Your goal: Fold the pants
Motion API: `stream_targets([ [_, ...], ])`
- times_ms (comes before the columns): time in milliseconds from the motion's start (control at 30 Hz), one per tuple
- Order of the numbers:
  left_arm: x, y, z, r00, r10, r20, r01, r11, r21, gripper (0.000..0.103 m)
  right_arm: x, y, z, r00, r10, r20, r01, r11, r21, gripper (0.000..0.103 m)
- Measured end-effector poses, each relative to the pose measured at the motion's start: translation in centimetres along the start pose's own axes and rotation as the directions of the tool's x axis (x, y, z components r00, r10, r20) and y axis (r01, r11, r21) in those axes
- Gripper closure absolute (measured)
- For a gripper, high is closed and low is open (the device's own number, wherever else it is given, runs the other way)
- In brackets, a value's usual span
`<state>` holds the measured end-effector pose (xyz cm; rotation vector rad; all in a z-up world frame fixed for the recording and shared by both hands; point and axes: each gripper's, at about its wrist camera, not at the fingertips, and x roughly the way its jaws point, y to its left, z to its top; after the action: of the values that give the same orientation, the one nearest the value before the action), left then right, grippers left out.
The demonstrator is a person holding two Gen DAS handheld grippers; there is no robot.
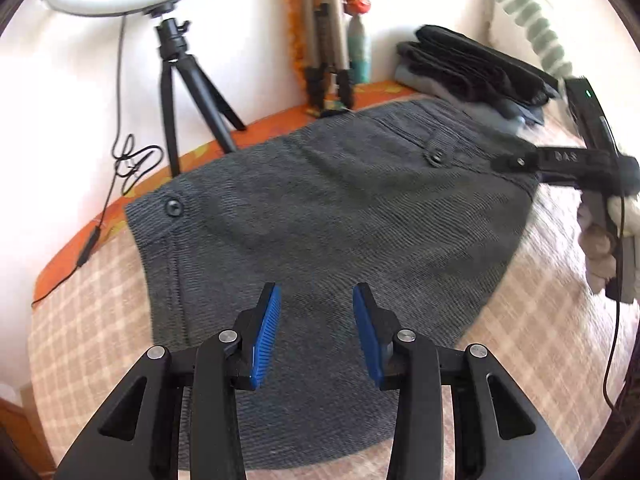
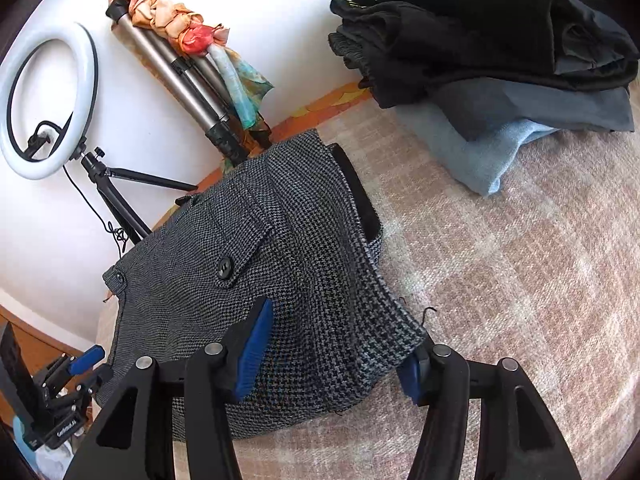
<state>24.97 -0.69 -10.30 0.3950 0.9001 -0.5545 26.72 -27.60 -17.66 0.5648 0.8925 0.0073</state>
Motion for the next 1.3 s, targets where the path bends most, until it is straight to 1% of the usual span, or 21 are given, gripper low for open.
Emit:
stream_targets([
  [67, 2.0, -1.2, 0.0, 0.999, 0.008, -0.045, -0.006, 1.000, 0.026, 0.065, 0.0, 0.5, -0.2, 1.000, 0.001, -0.001, -0.001, 1.000, -0.011, 0.043],
  [133, 3.6, -1.4, -1.2, 0.995, 0.042, -0.091, -0.037, 0.998, 0.055, 0.065, -0.1, 0.5, -0.4, 1.000, 0.010, 0.000, -0.010, 1.000, 0.001, 0.043],
  [200, 3.1, -1.1, -1.2, 0.997, 0.031, -0.075, -0.028, 0.999, 0.032, 0.066, -0.1, 0.2, -0.4, 1.000, 0.018, -0.002, -0.017, 1.000, 0.026, 0.043],
  [267, 1.6, -0.9, -0.2, 1.000, 0.010, -0.019, -0.010, 1.000, -0.011, 0.066, -0.1, -0.1, -0.5, 1.000, 0.030, 0.008, -0.030, 0.998, 0.050, 0.043],
  [300, 1.0, -1.1, 0.3, 1.000, 0.019, 0.011, -0.019, 1.000, -0.016, 0.066, -0.1, -0.1, -0.5, 0.999, 0.028, 0.014, -0.029, 0.998, 0.052, 0.043],
  [367, 0.8, -2.0, 1.6, 0.997, 0.051, 0.053, -0.051, 0.999, 0.005, 0.066, 0.1, 0.2, -0.7, 0.999, 0.029, 0.031, -0.031, 0.998, 0.059, 0.043],
  [433, 1.6, -3.0, 2.4, 0.997, 0.051, 0.057, -0.052, 0.998, 0.024, 0.066, 0.2, 0.7, -0.9, 0.999, 0.017, 0.050, -0.020, 0.998, 0.066, 0.043],
  [467, 2.3, -3.5, 2.6, 0.998, 0.038, 0.044, -0.039, 0.999, 0.034, 0.066, 0.3, 0.9, -0.9, 0.998, 0.008, 0.059, -0.012, 0.998, 0.067, 0.046],
  [500, 2.9, -3.9, 2.5, 0.999, 0.043, 0.030, -0.044, 0.998, 0.054, 0.066, 0.3, 0.9, -0.9, 0.998, -0.002, 0.066, -0.002, 0.998, 0.069, 0.058],
  [533, 3.7, -4.4, 2.0, 0.997, 0.070, 0.015, -0.071, 0.994, 0.085, 0.065, 0.2, 0.8, -0.8, 0.997, -0.013, 0.071, 0.008, 0.997, 0.078, 0.067],
  [567, 4.5, -4.9, 1.7, 0.995, 0.095, 0.000, -0.095, 0.989, 0.114, 0.065, 0.1, 0.5, -0.7, 0.997, -0.008, 0.076, 0.001, 0.996, 0.091, 0.070],
  [600, 5.3, -5.2, 1.3, 0.994, 0.111, -0.015, -0.108, 0.985, 0.134, 0.065, 0.0, 0.2, -0.6, 0.997, 0.007, 0.078, -0.016, 0.994, 0.106, 0.076],
  [633, 5.6, -5.4, 0.9, 0.993, 0.119, -0.001, -0.118, 0.983, 0.138, 0.065, -0.2, -0.1, -0.5, 0.996, 0.020, 0.081, -0.030, 0.993, 0.117, 0.081],
  [667, 5.6, -5.4, 0.7, 0.993, 0.120, 0.015, -0.121, 0.983, 0.135, 0.065, -0.4, -0.1, -0.4, 0.996, 0.025, 0.087, -0.035, 0.993, 0.116, 0.082],
  [800, 4.2, -4.9, 0.8, 0.993, 0.115, 0.027, -0.117, 0.989, 0.090, 0.065, -1.8, 1.5, -0.1, 0.991, 0.001, 0.133, -0.006, 0.999, 0.036, 0.088],
  [900, 1.9, -4.5, 0.6, 0.983, 0.163, 0.087, -0.168, 0.984, 0.065, 0.065, -2.9, 3.3, 0.3, 0.986, -0.015, 0.164, 0.021, 0.999, -0.035, 0.089],
  [967, 0.6, -3.8, 0.1, 0.974, 0.197, 0.114, -0.201, 0.979, 0.026, 0.065, -3.3, 4.1, 0.4, 0.985, -0.014, 0.174, 0.026, 0.998, -0.064, 0.090],
  [1000, 0.5, -3.4, -0.2, 0.974, 0.194, 0.116, -0.197, 0.980, 0.012, 0.065, -3.4, 4.6, 0.5, 0.984, -0.018, 0.179, 0.033, 0.996, -0.078, 0.090],
  [1133, 3.5, -2.4, -1.8, 0.987, 0.158, 0.006, -0.158, 0.987, -0.004, 0.065, -4.3, 6.3, 0.4, 0.978, -0.032, 0.205, 0.060, 0.989, -0.136, 0.090],
  [1200, 3.7, -2.0, -1.9, 0.990, 0.139, 0.025, -0.138, 0.990, -0.030, 0.066, -4.8, 7.1, 0.5, 0.977, -0.029, 0.213, 0.064, 0.986, -0.157, 0.091],
  [1300, 2.3, -1.1, -1.5, 0.995, 0.095, 0.042, -0.091, 0.993, -0.079, 0.066, -5.6, 8.9, 0.5, 0.971, -0.038, 0.238, 0.092, 0.972, -0.217, 0.091],
])
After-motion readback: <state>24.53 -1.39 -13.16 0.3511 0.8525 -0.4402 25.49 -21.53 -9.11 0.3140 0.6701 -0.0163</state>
